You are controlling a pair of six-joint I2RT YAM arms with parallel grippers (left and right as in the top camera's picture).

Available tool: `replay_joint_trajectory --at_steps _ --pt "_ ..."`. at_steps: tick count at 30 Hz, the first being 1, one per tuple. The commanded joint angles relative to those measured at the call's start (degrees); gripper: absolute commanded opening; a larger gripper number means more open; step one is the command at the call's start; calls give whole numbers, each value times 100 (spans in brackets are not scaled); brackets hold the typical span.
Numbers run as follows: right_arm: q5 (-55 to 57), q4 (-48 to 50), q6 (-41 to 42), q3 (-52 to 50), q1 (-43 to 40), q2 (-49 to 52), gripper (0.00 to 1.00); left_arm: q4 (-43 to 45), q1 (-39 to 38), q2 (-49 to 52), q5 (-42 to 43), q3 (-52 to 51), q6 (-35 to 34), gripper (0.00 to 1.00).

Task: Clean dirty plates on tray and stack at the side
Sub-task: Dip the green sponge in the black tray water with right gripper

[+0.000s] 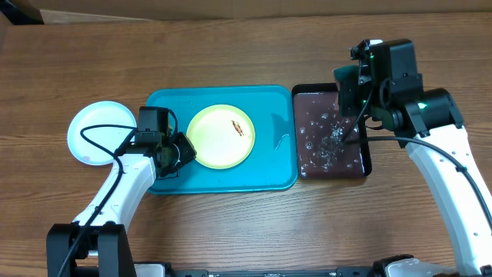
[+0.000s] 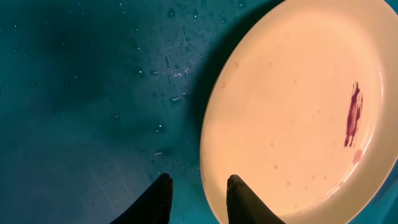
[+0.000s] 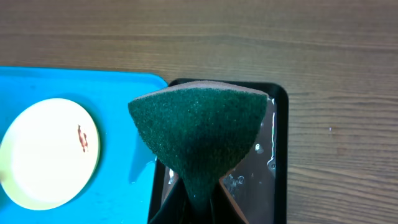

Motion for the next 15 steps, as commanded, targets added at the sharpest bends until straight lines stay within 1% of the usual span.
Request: replay_joint_trajectory --at_steps 1,6,9,13,15 --pt "-39 48 -22 -15 2 83 4 39 -39 46 -11 107 63 31" --pt "-39 46 -20 -15 2 195 4 107 -39 46 -13 105 66 32" --pt "-42 44 -20 -15 2 199 4 116 -42 46 -11 105 66 29" --pt "-39 31 -20 -15 2 199 4 133 -42 48 -11 105 66 29" --pt "-39 31 -20 -15 2 199 4 162 -42 48 -11 105 66 31"
